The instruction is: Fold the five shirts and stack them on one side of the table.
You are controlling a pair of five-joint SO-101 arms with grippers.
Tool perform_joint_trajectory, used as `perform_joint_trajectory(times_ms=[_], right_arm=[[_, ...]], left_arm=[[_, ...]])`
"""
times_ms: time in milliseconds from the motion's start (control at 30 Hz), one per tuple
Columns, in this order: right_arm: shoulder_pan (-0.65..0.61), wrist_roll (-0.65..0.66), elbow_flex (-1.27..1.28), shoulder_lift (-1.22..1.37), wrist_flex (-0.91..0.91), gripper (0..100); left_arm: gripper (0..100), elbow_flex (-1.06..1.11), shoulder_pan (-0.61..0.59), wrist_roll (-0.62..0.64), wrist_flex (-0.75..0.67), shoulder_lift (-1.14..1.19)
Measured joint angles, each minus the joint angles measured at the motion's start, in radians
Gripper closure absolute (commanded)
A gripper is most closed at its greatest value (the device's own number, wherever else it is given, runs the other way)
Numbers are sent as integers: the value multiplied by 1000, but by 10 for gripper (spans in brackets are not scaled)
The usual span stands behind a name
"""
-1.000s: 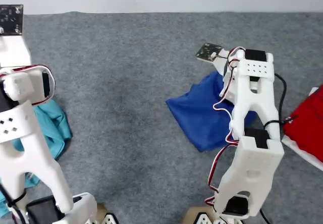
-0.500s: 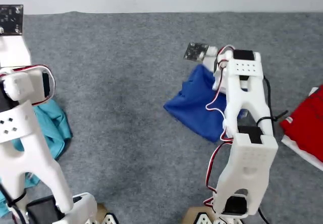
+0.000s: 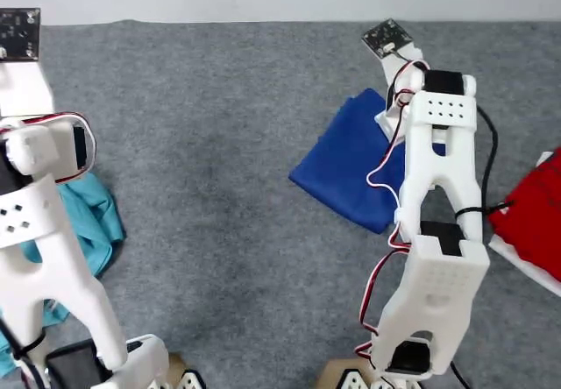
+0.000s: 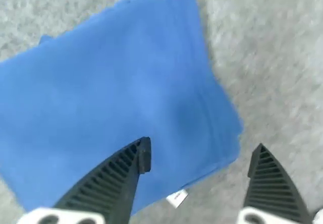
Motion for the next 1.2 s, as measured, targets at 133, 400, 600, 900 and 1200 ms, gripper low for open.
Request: perform_joint_trajectory(times_ms=[133, 400, 600, 900, 1200], right_arm=[[0, -75, 0, 0, 80, 692], [-8, -212, -6, -81, 232, 692], [-58, -301, -6, -164, 379, 788], [-101, -367, -8, -192, 400, 989], [-103, -697, -8, -192, 400, 990]], left_arm=[[978, 0, 0, 0, 0, 0], [978, 0, 0, 0, 0, 0], [995, 0, 0, 0, 0, 0], [994, 195, 32, 0, 0, -196], [994, 652, 163, 0, 0, -614]])
